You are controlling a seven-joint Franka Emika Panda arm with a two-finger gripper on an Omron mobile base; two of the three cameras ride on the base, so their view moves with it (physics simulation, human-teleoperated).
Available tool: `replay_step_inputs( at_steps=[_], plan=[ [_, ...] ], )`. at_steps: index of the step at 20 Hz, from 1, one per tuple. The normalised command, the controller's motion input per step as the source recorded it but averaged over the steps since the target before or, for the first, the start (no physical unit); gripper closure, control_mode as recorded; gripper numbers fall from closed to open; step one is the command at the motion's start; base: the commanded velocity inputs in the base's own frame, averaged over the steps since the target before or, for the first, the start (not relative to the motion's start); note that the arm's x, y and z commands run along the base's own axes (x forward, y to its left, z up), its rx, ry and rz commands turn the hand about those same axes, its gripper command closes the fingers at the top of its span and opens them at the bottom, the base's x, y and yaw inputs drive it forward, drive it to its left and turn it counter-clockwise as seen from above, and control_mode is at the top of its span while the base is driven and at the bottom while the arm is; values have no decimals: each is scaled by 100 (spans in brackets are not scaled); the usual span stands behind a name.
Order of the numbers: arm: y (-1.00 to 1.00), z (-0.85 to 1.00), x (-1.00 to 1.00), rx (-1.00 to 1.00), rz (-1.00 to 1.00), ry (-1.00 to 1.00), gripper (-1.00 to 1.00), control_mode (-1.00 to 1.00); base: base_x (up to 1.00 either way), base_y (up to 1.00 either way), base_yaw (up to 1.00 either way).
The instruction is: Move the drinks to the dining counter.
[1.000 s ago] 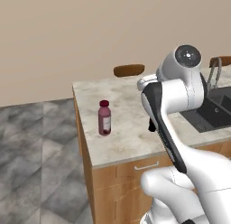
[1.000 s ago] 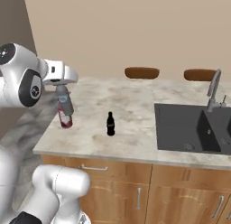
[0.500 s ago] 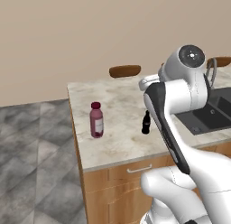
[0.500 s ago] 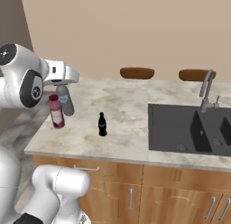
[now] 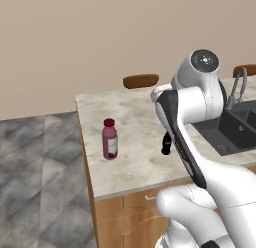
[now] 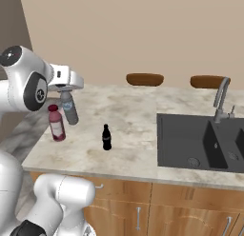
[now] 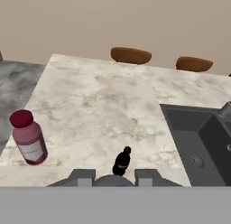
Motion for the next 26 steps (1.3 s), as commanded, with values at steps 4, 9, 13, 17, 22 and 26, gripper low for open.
replay_step_inputs(
  at_steps=[4,9,13,17,22,26],
  plan=[
    [32,-40,0,0,1,14,100,-100,0,0,0],
    [32,-42,0,0,2,10,100,-100,0,0,0],
    [13,-40,0,0,3,6,100,-100,0,0,0],
    [8,-37,0,3,6,8,100,-100,0,0,0],
    [1,-35,4,1,5,2,100,-100,0,0,0],
    [0,-31,34,0,1,0,100,-100,0,0,0]
  ],
)
